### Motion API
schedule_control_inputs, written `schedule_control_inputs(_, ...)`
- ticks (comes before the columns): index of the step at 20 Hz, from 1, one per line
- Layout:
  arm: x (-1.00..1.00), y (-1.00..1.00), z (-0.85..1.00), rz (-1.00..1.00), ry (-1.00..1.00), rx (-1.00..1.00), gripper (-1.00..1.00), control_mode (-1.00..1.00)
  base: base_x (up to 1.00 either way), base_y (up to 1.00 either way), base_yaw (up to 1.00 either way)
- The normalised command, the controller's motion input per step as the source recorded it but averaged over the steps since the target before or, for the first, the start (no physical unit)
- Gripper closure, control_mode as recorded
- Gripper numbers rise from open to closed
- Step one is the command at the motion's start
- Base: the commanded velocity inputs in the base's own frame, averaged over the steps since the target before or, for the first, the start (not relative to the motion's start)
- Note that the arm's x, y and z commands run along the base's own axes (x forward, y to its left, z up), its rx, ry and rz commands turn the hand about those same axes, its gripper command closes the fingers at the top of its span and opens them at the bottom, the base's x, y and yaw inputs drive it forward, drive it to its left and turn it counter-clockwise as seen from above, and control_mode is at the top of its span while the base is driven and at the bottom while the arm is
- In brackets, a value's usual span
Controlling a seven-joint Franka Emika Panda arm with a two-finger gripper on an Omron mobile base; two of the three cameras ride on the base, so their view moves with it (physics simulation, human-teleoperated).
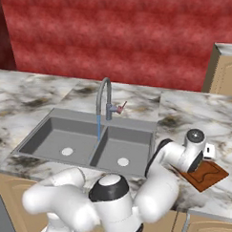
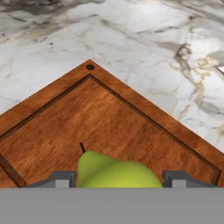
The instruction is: Pick the pear from the sink and place it on the cutting board to airdry. Then turn off the sink faucet.
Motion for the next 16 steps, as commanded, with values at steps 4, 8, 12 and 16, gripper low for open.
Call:
schedule_control_inputs(4,0.19,-0.11,-0.18,0.0,0.0,0.0,1.0,-1.0,0.0,0.0,0.0)
schedule_control_inputs(8,0.19,-0.14,-0.17,0.0,0.0,0.0,1.0,-1.0,0.0,0.0,0.0)
schedule_control_inputs(12,0.2,-0.12,-0.19,0.0,0.0,0.0,1.0,-1.0,0.0,0.0,0.0)
schedule_control_inputs(16,0.21,-0.1,-0.21,0.0,0.01,0.0,1.0,-1.0,0.0,0.0,0.0)
